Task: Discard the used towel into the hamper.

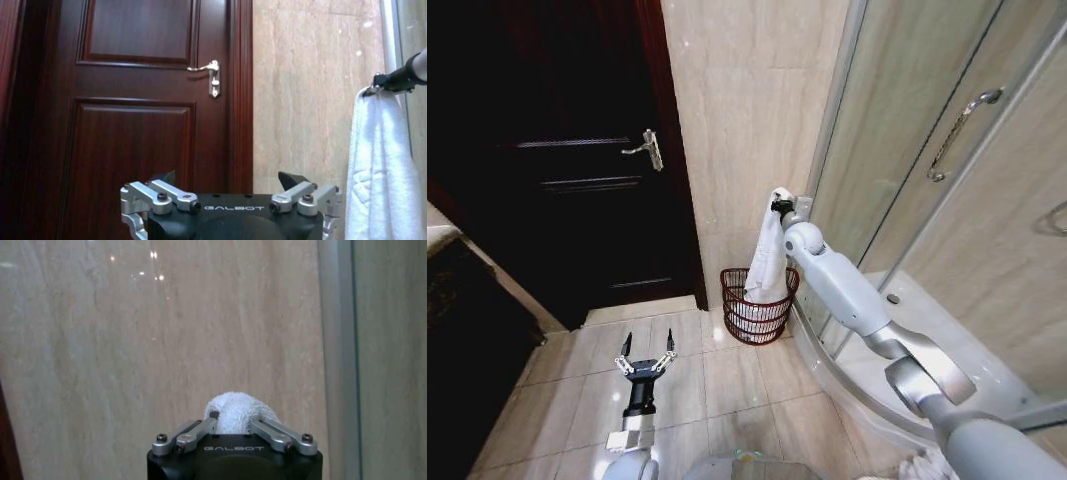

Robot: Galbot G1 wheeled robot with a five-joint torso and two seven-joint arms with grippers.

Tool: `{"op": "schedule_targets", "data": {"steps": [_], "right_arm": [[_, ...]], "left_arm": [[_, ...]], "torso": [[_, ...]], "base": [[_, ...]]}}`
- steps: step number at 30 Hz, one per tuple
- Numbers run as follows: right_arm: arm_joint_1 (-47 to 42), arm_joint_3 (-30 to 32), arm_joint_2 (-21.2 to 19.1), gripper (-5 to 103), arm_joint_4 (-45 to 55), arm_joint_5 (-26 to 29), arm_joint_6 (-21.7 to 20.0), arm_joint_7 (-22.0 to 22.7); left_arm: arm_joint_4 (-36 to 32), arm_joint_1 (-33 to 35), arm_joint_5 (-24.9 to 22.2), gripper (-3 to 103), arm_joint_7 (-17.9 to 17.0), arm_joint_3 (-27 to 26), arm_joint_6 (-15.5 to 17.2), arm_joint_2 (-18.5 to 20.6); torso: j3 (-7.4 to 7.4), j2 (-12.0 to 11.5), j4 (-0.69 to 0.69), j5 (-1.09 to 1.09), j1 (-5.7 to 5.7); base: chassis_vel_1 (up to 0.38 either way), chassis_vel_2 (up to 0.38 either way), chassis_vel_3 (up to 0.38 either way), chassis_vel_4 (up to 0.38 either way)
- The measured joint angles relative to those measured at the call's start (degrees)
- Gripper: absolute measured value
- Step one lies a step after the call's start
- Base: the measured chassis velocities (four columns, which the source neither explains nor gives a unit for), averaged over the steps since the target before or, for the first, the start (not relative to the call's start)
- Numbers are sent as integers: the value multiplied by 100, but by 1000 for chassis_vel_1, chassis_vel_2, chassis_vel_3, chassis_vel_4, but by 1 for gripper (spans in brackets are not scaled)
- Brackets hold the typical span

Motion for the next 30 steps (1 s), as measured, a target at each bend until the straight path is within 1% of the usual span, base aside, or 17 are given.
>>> {"op": "schedule_targets", "data": {"steps": [6, 13, 20, 30], "right_arm": [[-12, 3, 36, 3, -21, -23, 3, -13], [-37, 23, 12, 3, -7, -30, 4, -21], [-103, 39, -20, 3, 48, -32, 5, -24], [-220, 94, -19, 3, 124, -37, -15, 34]], "left_arm": [[4, -7, -1, 100, -1, -38, -2, 6], [12, -11, -2, 100, -5, -37, -12, 4], [56, -16, 3, 100, -14, -12, -39, -6], [90, -16, 16, 100, -14, -2, -42, -4]], "torso": [[-87, -157, 1, 0, -69], [-144, -252, 0, 0, -110], [-250, -442, 0, 0, -193], [-380, -660, 0, 0, -280]], "base": [[0, 0, 0, 0], [0, 0, 0, 0], [0, 0, 0, 0], [0, 0, 0, 0]]}}
